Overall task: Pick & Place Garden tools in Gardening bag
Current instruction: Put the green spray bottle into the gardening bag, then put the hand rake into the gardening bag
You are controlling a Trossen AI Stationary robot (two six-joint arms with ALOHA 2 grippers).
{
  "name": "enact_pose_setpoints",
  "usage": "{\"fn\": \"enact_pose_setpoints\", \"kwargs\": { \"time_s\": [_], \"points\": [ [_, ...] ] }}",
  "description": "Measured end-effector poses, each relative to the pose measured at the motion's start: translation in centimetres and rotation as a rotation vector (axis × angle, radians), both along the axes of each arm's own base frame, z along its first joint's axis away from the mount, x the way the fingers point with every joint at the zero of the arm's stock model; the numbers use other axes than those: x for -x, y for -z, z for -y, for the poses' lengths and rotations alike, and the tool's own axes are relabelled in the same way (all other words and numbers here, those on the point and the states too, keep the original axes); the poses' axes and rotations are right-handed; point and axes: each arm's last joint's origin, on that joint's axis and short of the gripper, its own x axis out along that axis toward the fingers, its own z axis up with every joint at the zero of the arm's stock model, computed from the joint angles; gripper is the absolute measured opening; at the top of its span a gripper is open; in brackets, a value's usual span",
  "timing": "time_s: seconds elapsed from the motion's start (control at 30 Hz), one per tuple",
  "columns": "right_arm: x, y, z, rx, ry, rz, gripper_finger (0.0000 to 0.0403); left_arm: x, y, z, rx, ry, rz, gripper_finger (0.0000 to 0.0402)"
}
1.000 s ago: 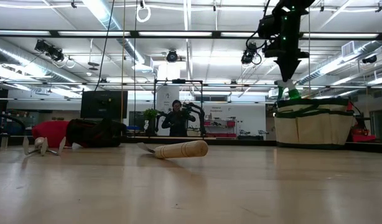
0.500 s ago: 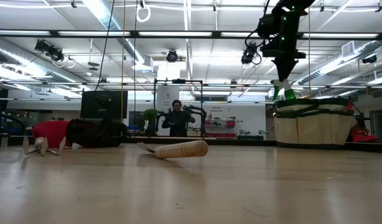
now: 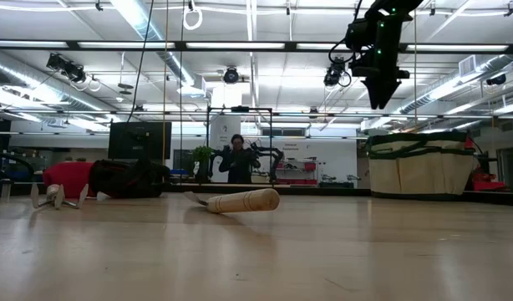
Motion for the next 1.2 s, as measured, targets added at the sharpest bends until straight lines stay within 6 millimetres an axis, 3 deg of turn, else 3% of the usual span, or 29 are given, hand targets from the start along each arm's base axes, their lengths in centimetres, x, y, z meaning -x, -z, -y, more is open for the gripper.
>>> {"fn": "enact_pose_setpoints", "kwargs": {
  "time_s": [0.23,0.47,0.8,1.2],
  "points": [
    [0.0,0.0,0.0,0.002,-0.021,-0.009,0.0229,0.0,0.0,0.0,0.004,-0.001,-0.002,0.0177],
    [0.5,-1.2,-0.7,0.046,-0.024,0.022,0.0239,0.0,0.0,0.0,0.006,-0.003,-0.002,0.0177],
    [1.8,-5.9,-3.4,0.210,-0.127,0.333,0.0240,0.5,-0.2,-0.2,0.001,-0.074,0.008,0.0177],
    [2.2,-11.4,-9.2,0.463,-0.384,0.628,0.0240,2.7,-1.2,-0.3,-0.005,-0.120,0.039,0.0177]
  ]
}}
